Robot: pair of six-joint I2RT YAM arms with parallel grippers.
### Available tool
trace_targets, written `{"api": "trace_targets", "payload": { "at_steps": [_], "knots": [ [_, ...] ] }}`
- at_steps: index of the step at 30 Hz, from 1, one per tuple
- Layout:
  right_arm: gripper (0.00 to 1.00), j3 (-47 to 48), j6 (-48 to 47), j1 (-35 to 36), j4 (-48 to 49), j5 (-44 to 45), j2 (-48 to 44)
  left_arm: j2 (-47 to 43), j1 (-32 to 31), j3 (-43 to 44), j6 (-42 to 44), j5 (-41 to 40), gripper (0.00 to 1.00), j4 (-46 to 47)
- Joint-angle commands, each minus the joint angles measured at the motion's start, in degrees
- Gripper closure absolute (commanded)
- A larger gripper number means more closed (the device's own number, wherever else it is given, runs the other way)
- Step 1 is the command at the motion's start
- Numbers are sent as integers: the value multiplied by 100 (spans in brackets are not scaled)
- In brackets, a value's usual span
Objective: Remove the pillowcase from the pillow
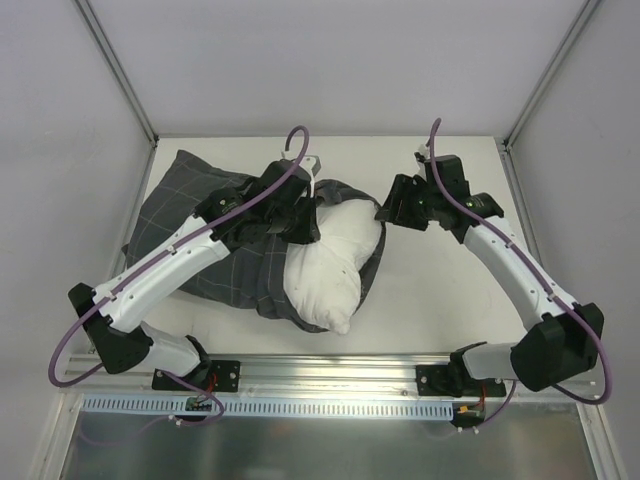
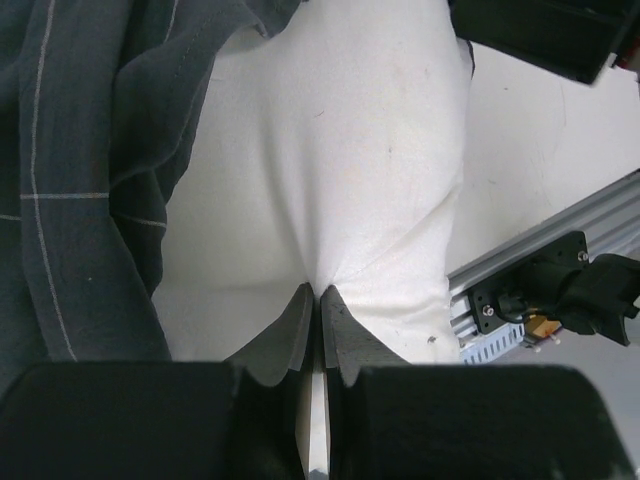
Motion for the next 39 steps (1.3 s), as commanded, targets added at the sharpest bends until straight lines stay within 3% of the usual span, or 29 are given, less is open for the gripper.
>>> {"api": "trace_targets", "payload": {
  "at_steps": [1, 4, 5, 8, 17, 25, 28, 32, 35, 39],
  "knots": [
    [48, 334, -27, -108, 395, -121, 254, -444, 52, 57, -128, 335, 100, 264],
    [68, 300, 122, -161, 597, -174, 482, -541, 52, -4, -137, 378, 100, 264],
    [81, 273, 166, -178, 650, -192, 544, -558, 61, -30, -128, 405, 100, 264],
    [98, 28, 473, -336, 983, -279, 492, -690, 52, -83, -145, 457, 100, 264],
    [96, -447, 1151, -679, 2020, -929, 623, -1129, 52, -57, -163, 677, 100, 264],
    [94, -895, 1704, -627, 3285, -1545, 1448, -1218, 52, 57, -216, 590, 100, 273],
    [94, -896, 1618, -242, 3410, -1545, 1992, -990, 52, 232, -233, 528, 100, 360],
    [82, -904, 1320, -178, 2621, -1703, 2022, -578, 61, 487, -260, 380, 100, 449],
    [36, -1254, 1012, -511, 1946, -1633, 1217, -348, 165, 637, -269, 413, 100, 466],
    [19, -1642, 730, -1100, 951, -1222, -165, -198, 324, 708, -269, 475, 100, 492]
  ]
}}
